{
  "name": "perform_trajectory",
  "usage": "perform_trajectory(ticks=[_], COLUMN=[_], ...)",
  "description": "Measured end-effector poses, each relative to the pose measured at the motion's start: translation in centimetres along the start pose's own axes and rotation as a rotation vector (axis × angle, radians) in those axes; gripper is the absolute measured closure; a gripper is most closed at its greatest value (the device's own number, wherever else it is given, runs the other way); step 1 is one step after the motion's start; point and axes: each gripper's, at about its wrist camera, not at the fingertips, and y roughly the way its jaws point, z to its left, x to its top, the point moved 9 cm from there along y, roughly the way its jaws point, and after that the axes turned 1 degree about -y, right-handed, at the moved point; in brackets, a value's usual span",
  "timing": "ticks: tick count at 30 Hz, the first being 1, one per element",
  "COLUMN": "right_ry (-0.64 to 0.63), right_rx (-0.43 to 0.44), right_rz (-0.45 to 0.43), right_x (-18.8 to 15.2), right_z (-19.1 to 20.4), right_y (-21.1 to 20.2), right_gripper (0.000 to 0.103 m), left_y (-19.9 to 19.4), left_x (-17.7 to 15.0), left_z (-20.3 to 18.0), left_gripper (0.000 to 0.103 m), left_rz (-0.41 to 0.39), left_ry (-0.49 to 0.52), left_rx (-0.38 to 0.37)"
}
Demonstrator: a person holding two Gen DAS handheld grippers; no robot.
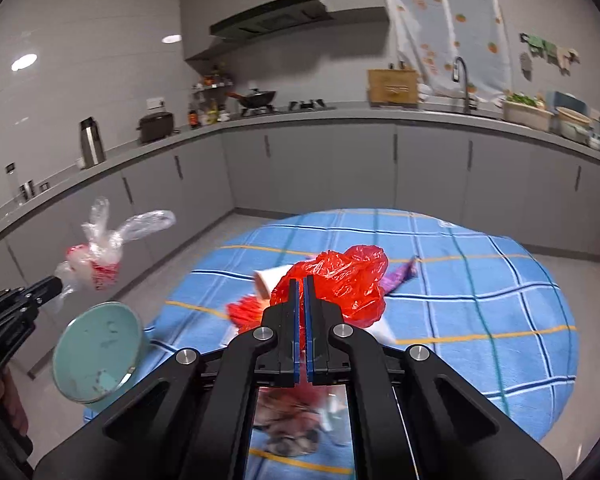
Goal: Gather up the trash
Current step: 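Carry the clear bag and red bag over the teal bucket with both grippers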
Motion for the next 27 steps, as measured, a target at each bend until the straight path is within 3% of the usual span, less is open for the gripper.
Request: perform_trajectory(ticks=[7, 27], right_ry=[-0.051, -0.135], right_rx=[0.093, 0.279], right_rz=[-0.007, 0.018], right_x=[0.8, 1.1], right_z=[5.0, 14.7], right_y=[0.4, 2.7], right_gripper=[0.100, 0.100], left_y=[-0.4, -0.8], left_x=[-0.3, -2.9], left_z=[2.9, 10.8], left_gripper=[0.100, 0.100], left_rz=[0.010, 0.065], left_ry=[-0.030, -0.111], left_rx=[0.055, 0.179])
